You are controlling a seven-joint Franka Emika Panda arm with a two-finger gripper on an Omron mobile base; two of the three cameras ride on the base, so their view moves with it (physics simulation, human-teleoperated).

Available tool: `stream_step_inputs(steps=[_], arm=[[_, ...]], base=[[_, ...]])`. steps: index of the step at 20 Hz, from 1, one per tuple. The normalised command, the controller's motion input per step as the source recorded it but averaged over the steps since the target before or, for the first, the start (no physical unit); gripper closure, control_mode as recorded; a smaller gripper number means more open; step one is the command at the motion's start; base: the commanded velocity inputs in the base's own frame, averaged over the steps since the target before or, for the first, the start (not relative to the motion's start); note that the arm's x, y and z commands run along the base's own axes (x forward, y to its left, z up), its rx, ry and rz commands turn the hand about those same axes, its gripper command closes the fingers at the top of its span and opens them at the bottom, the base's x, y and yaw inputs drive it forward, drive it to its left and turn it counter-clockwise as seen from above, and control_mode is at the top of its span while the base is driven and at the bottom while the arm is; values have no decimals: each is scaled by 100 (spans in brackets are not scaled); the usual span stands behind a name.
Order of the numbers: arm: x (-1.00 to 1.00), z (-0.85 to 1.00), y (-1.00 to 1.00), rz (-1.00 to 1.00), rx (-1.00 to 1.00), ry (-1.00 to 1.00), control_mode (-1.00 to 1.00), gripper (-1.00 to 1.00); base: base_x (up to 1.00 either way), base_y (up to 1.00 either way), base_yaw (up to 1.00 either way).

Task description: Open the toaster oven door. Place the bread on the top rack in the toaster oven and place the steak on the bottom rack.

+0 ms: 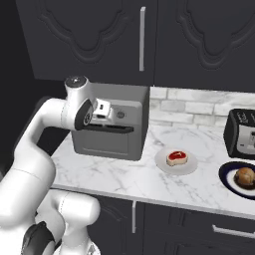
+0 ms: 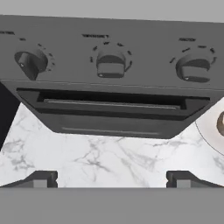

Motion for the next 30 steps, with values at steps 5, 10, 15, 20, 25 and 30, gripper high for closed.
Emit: stream_step_inputs(steps=[5,10,15,20,25,30], arm=[[35,-22,0,-1,-1,-5,-100,-100],[24,-11,-3,0,0,-6,-100,-100],[25,-13,0,0,0,0,-100,-100],[18,-3,-2,0,0,-1,-100,-100],[18,0,-14,0,0,-3,-100,-100],[20,-14,-10,0,0,-2,-100,-100]], base=[[0,0,0],[0,0,0],[0,0,0],[0,0,0],[0,0,0],[0,0,0]])
